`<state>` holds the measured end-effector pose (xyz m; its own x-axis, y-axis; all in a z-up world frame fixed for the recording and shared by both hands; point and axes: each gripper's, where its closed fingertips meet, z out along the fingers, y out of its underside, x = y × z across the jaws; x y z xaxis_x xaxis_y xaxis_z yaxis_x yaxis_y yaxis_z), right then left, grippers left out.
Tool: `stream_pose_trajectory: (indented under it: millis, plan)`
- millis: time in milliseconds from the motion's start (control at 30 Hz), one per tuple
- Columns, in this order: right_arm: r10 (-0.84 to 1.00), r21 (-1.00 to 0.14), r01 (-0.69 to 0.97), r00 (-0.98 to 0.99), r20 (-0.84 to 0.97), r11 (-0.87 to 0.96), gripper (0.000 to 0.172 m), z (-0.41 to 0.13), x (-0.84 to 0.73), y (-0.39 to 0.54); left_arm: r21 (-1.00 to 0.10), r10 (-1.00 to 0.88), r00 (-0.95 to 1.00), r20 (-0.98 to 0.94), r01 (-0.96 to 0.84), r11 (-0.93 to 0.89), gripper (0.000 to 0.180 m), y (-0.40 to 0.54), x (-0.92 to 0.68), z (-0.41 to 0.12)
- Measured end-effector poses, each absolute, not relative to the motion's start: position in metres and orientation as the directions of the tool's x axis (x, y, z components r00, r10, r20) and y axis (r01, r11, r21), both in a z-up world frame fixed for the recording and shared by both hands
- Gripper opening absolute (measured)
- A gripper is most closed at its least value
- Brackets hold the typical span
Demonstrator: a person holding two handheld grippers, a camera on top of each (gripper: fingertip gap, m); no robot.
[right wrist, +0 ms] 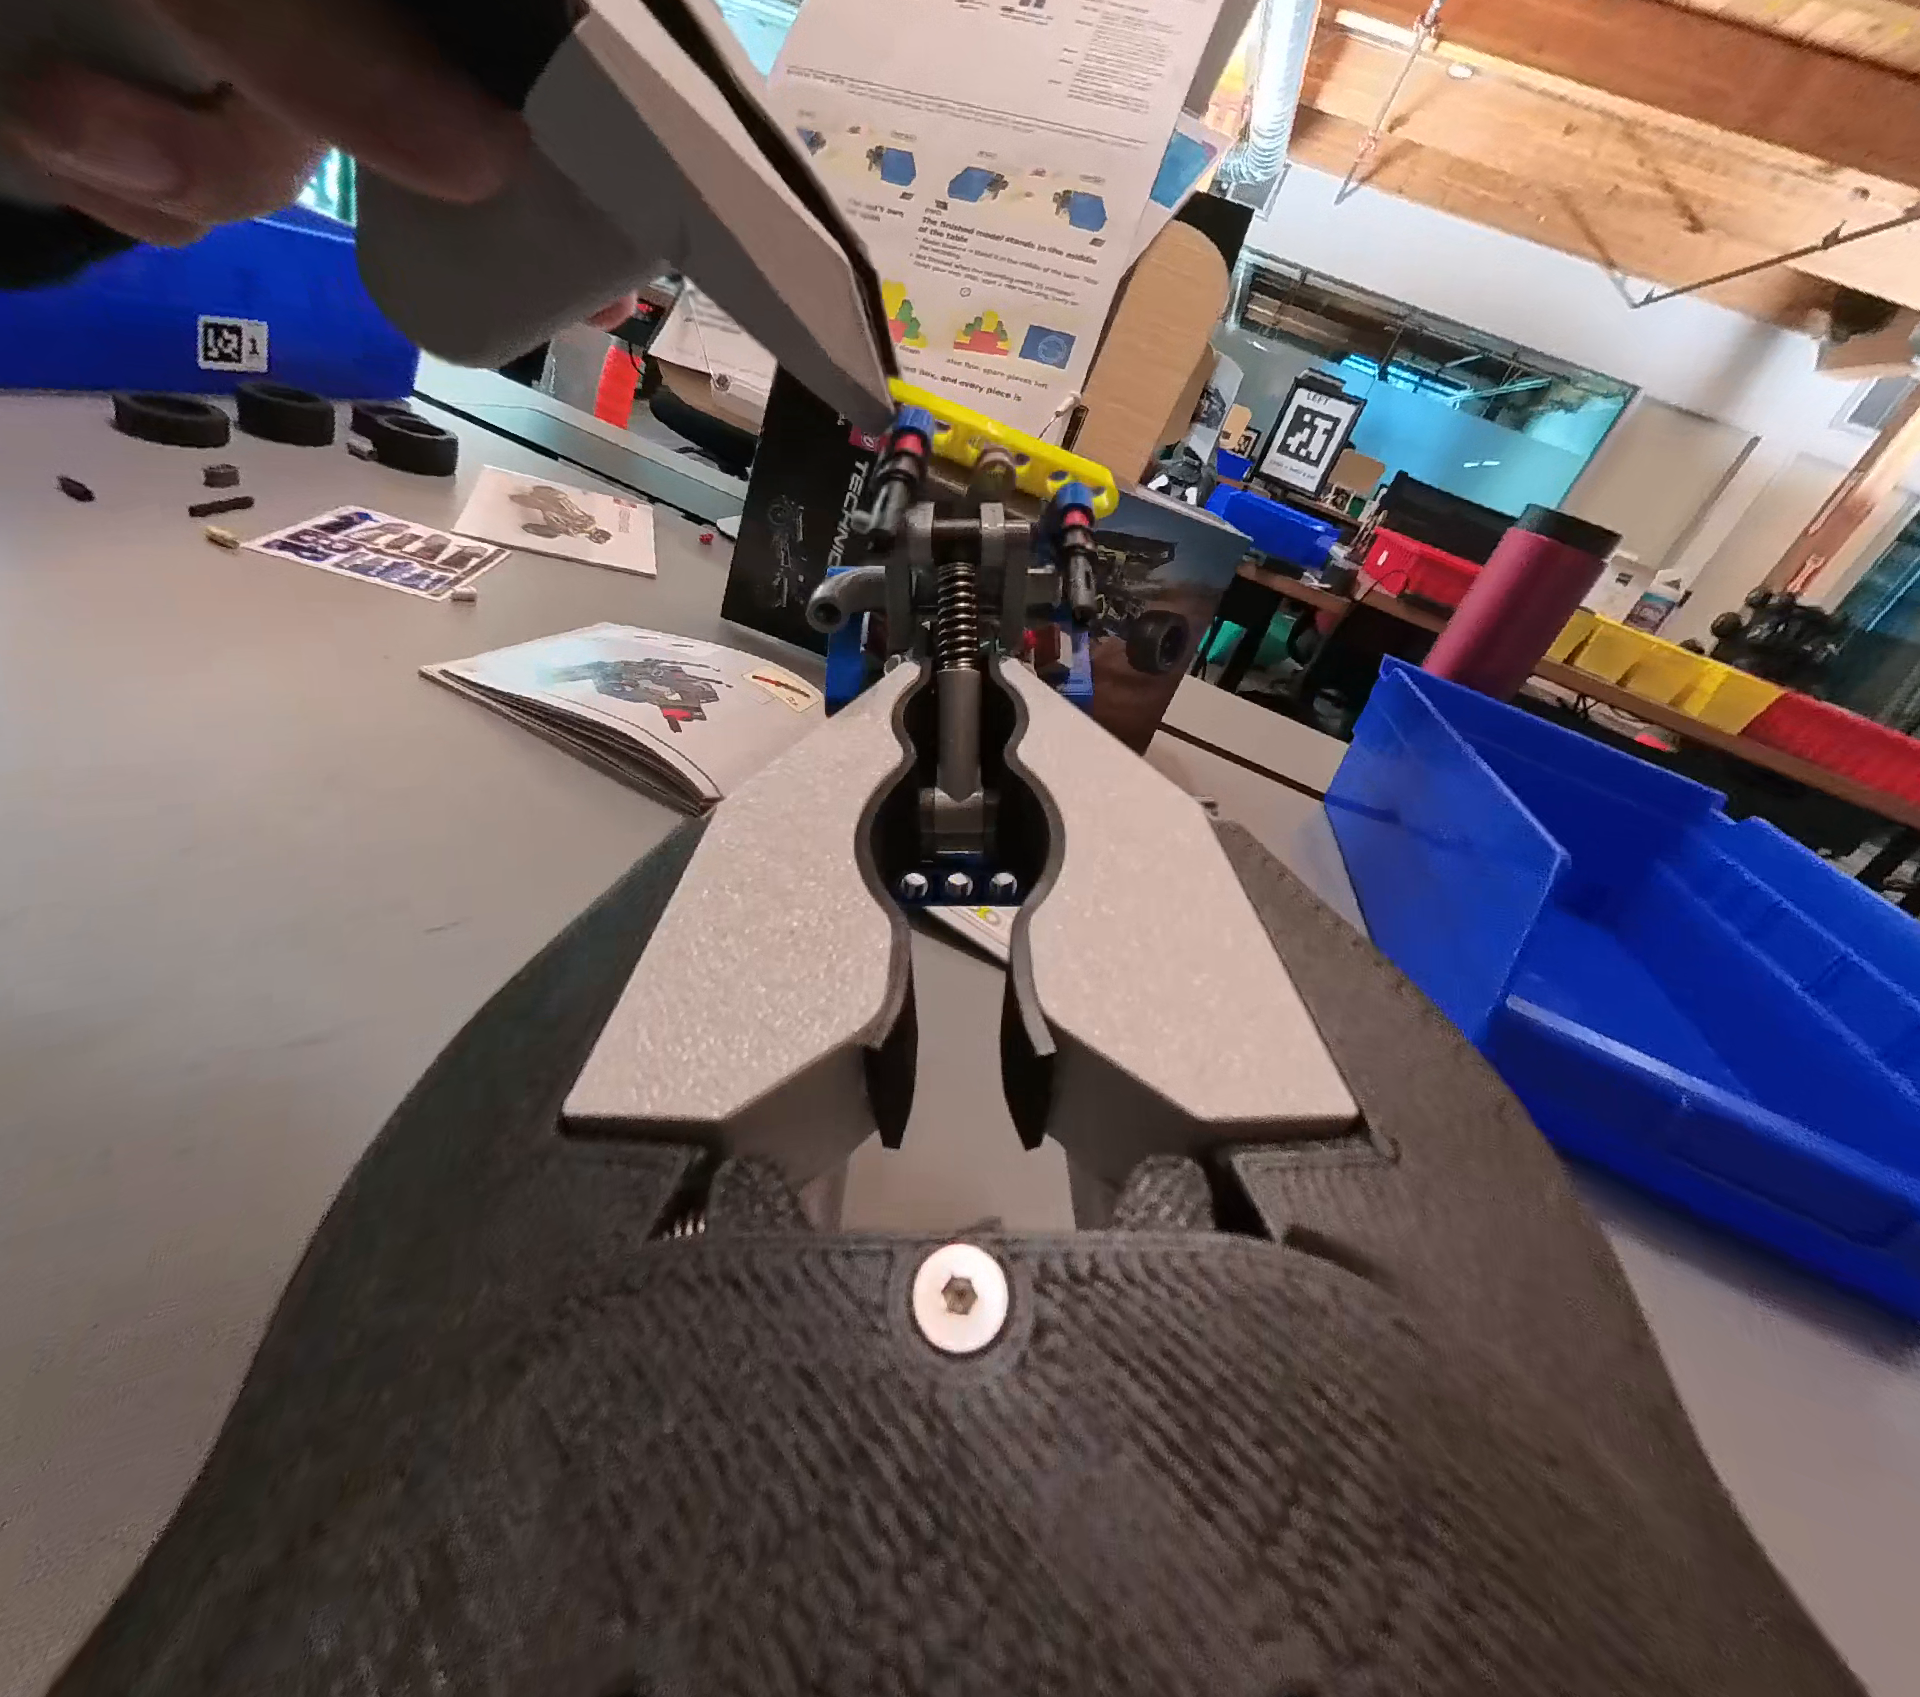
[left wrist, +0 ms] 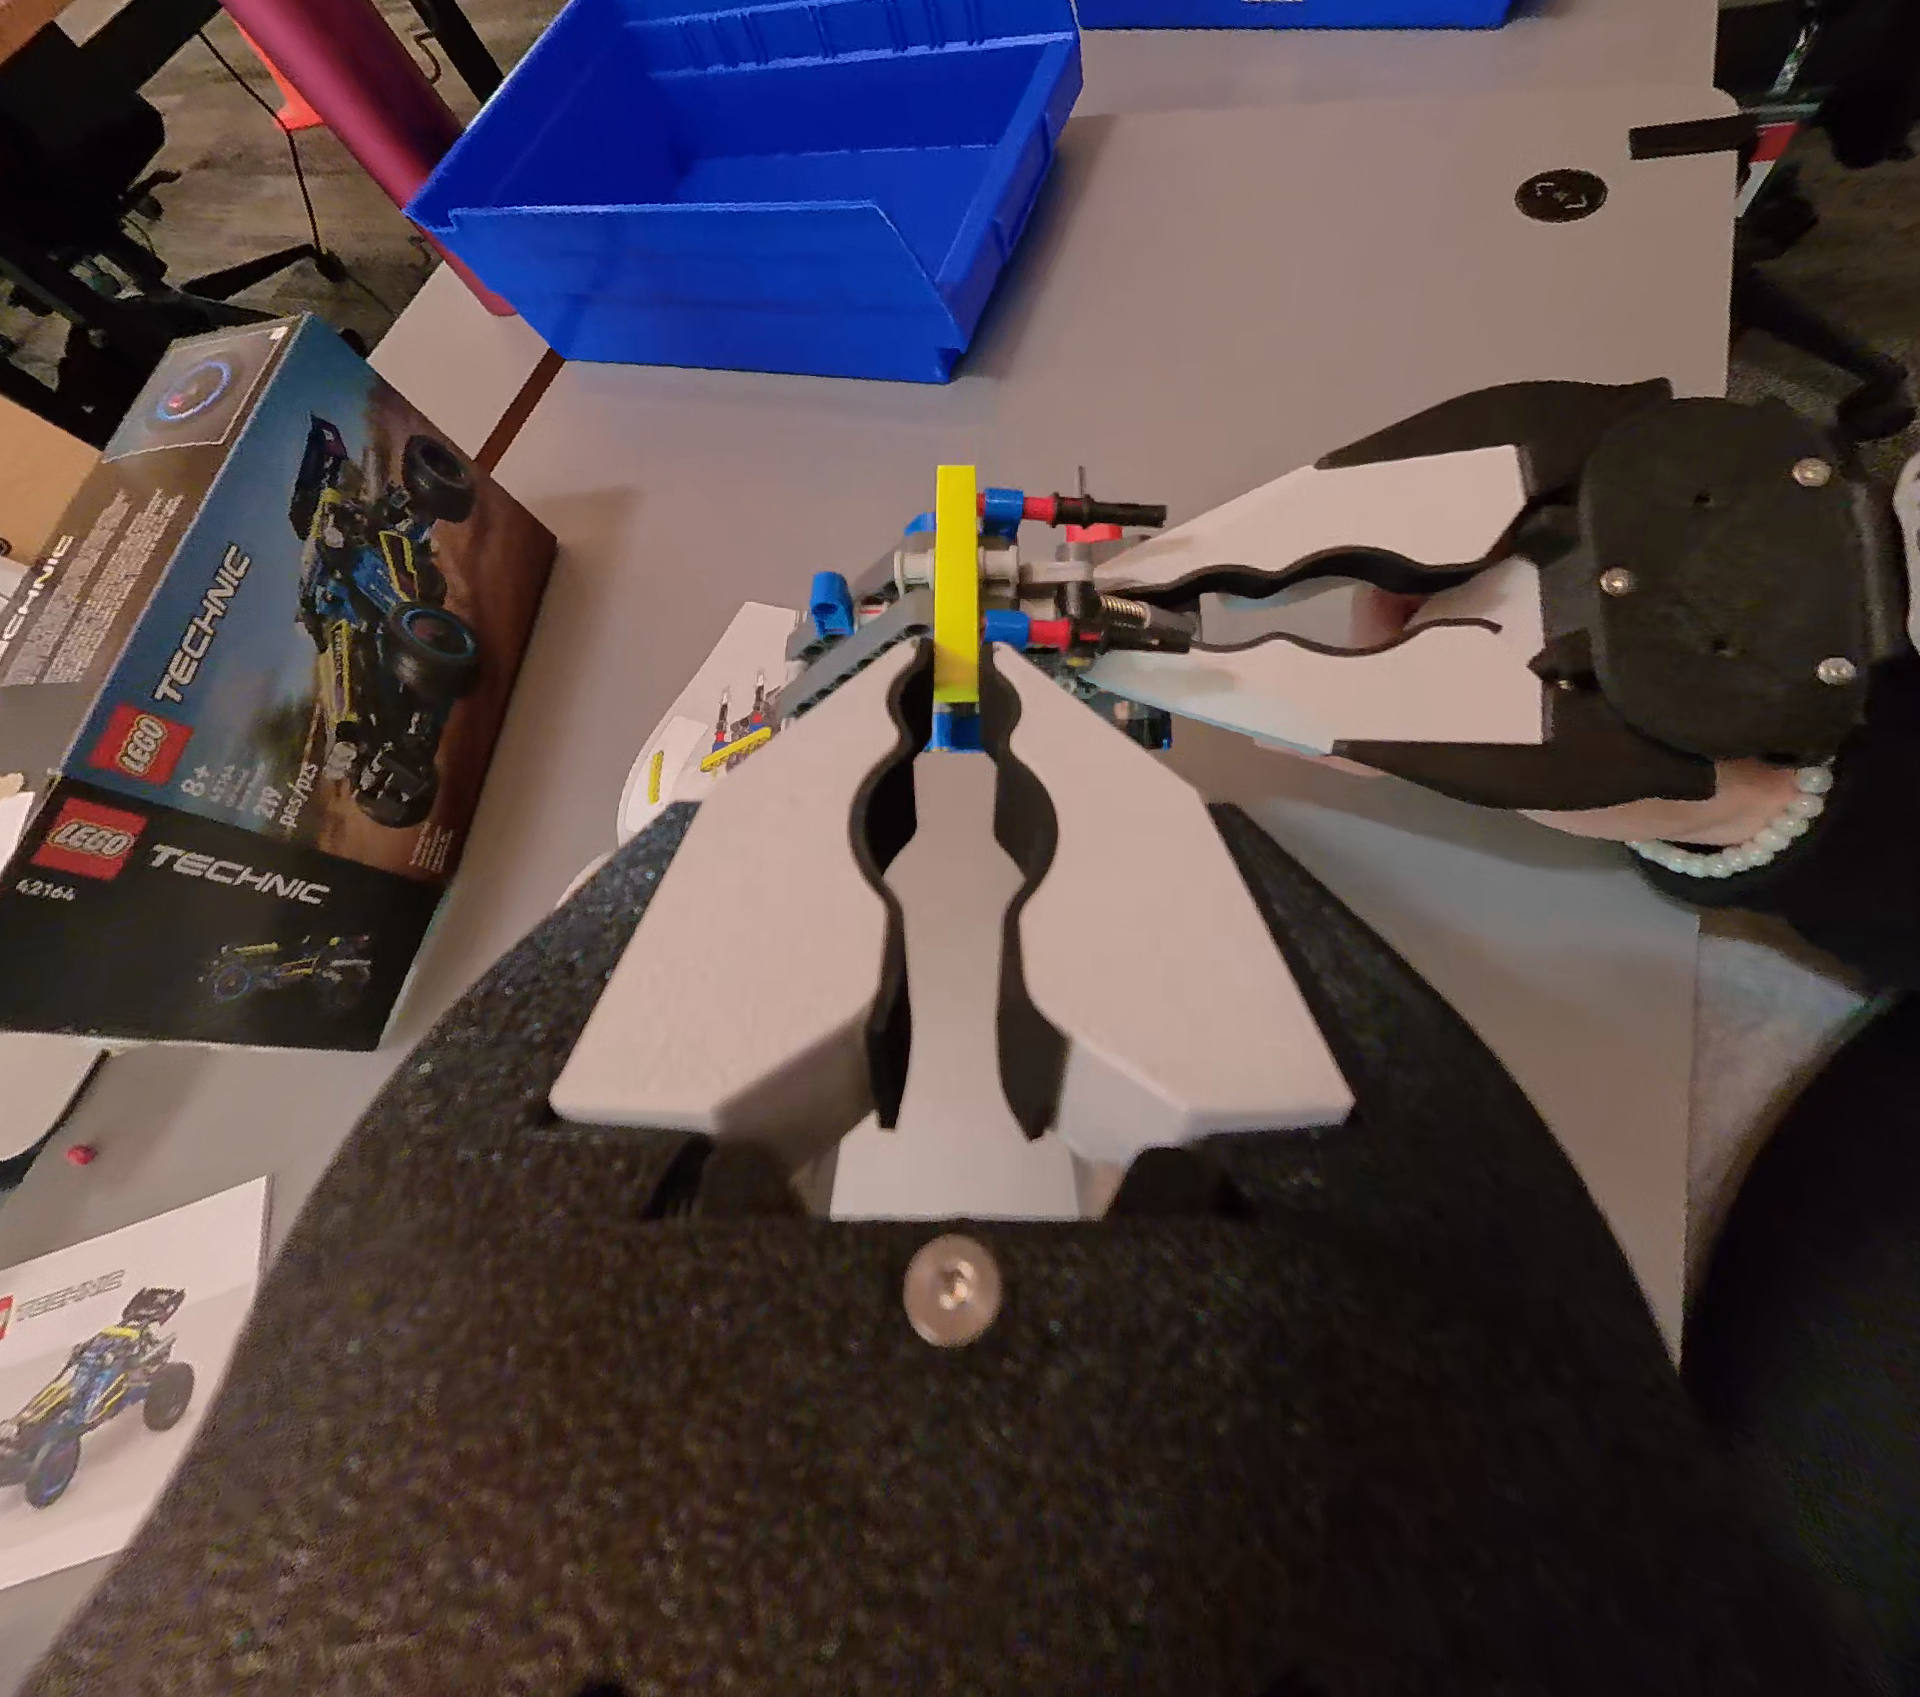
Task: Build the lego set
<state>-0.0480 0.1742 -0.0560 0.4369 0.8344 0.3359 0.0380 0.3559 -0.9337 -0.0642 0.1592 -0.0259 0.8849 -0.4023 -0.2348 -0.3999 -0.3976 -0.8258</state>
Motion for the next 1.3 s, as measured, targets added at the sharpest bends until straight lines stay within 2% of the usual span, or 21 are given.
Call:
stream_pose_trajectory:
  millis: [267,567,700,1133,1300]
  plan:
    - [0.834,-0.940,0.037,0.451,0.319,0.339,0.004,-0.056,-0.044,0.180,-0.874,-0.403,0.914,-0.055,-0.239,-0.423,0.005,0.159,-0.062,-0.023]
    - [0.849,-0.949,0.028,0.439,0.293,0.313,0.005,-0.058,-0.047,0.178,-0.855,-0.382,0.909,-0.168,-0.327,-0.402,0.005,0.164,-0.062,-0.027]
    - [0.865,-0.960,0.019,0.429,0.260,0.279,0.005,-0.061,-0.048,0.179,-0.882,-0.359,0.915,-0.187,-0.317,-0.348,0.005,0.167,-0.063,-0.019]
    - [0.869,-0.965,0.004,0.433,0.239,0.264,0.004,-0.059,-0.046,0.181,-0.867,-0.387,0.916,-0.105,-0.275,-0.416,0.005,0.164,-0.062,-0.032]
    - [0.857,-0.965,0.024,0.454,0.244,0.262,0.004,-0.061,-0.048,0.181,-0.819,-0.355,0.908,-0.222,-0.371,-0.437,0.005,0.165,-0.066,-0.036]
